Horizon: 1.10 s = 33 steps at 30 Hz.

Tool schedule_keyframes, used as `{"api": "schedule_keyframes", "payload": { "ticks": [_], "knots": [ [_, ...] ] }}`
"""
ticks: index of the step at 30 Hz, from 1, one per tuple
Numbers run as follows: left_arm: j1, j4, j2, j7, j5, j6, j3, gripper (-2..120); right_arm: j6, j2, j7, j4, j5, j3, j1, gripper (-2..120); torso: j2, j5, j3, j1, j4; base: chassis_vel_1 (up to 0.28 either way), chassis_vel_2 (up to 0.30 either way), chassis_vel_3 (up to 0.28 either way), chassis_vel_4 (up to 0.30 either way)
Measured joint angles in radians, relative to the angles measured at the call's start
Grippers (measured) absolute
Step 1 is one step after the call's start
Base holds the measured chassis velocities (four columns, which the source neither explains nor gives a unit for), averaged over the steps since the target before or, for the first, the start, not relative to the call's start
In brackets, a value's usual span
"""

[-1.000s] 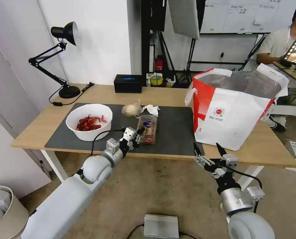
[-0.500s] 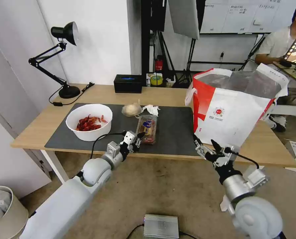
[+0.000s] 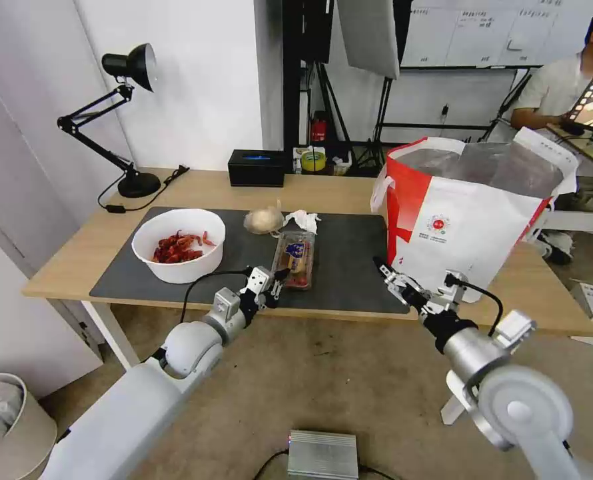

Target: Pick up the trash from the table and place it into the takeout bag.

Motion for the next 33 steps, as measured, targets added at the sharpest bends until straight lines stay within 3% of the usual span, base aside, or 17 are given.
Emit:
{"api": "schedule_keyframes", "payload": {
  "ticks": [15,33],
  "knots": [
    [0.008,0.007,0.006,-0.002,-0.011,0.0,-0.016,0,-0.14,0.02,0.063,-0.165,0.025,-0.127,0.222,100,0.0,-0.0002,0.0,0.0,0.0001,0.0,0.0,0.0,0.0],
    [0.011,0.013,-0.004,-0.005,-0.016,-0.001,-0.006,0,-0.182,0.119,0.189,-0.333,0.039,-0.246,0.407,100,0.0,-0.0002,0.0,0.0,0.0001,0.0,0.0,0.0,0.0]
  ]
}}
